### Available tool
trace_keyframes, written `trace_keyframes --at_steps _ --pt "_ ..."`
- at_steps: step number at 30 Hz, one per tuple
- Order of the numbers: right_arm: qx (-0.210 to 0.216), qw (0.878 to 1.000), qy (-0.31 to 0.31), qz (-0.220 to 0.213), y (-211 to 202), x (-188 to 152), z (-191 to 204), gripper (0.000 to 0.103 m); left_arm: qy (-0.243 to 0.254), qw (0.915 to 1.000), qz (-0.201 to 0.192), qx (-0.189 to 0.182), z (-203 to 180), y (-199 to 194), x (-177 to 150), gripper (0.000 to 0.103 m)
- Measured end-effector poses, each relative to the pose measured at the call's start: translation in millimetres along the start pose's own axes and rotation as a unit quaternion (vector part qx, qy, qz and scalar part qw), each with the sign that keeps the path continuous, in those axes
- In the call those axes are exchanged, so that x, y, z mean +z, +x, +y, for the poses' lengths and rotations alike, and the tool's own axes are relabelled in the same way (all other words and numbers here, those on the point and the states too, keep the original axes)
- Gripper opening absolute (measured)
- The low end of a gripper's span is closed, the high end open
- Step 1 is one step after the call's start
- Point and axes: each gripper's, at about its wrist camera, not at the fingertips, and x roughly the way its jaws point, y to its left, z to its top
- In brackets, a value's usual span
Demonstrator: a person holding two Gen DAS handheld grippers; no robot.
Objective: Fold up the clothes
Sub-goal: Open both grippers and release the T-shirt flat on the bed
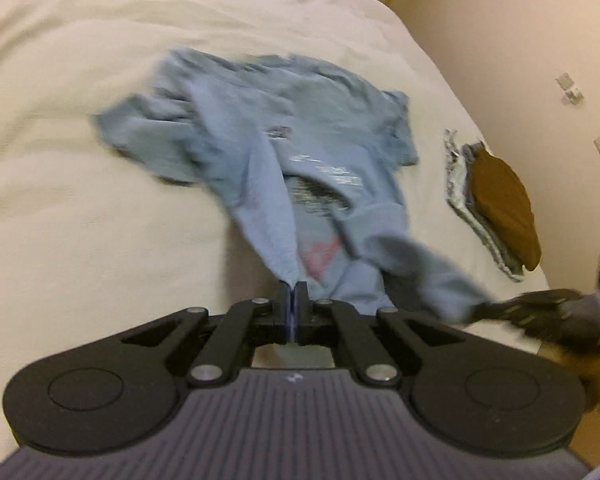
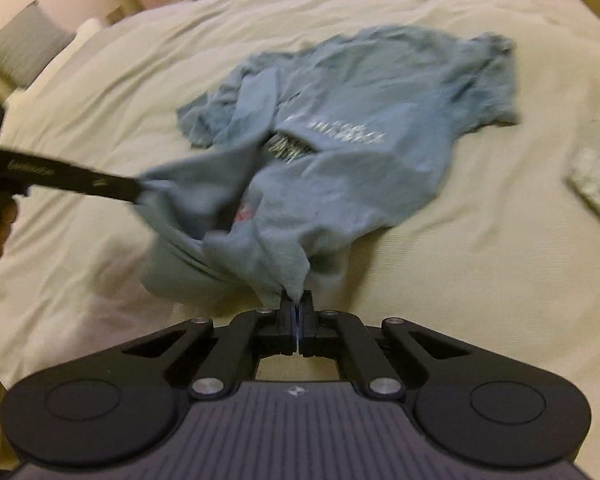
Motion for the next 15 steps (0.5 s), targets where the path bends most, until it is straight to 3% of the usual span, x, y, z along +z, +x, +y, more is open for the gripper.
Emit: trace_keyframes --at_steps 5,8,11,15 --pt "-0.026 0.998 0.059 -0.005 -78 -8 -21 0.000 0.015 0.9991 0.007 0.040 26 -67 -13 0.000" --pt "-0.059 0.996 0.066 -0.001 -118 -16 -30 0.000 0.017 0.9976 0.015 0.065 37 -87 -20 0.000" --pt "-0.097 0.993 0.064 0.011 -133 -25 -42 0.000 0.020 0.9929 0.031 0.113 51 -83 -28 0.000" --pt "-0.136 0.985 0.087 0.053 -101 -35 -62 0.001 0.016 0.9885 0.059 0.138 66 -67 -40 0.000"
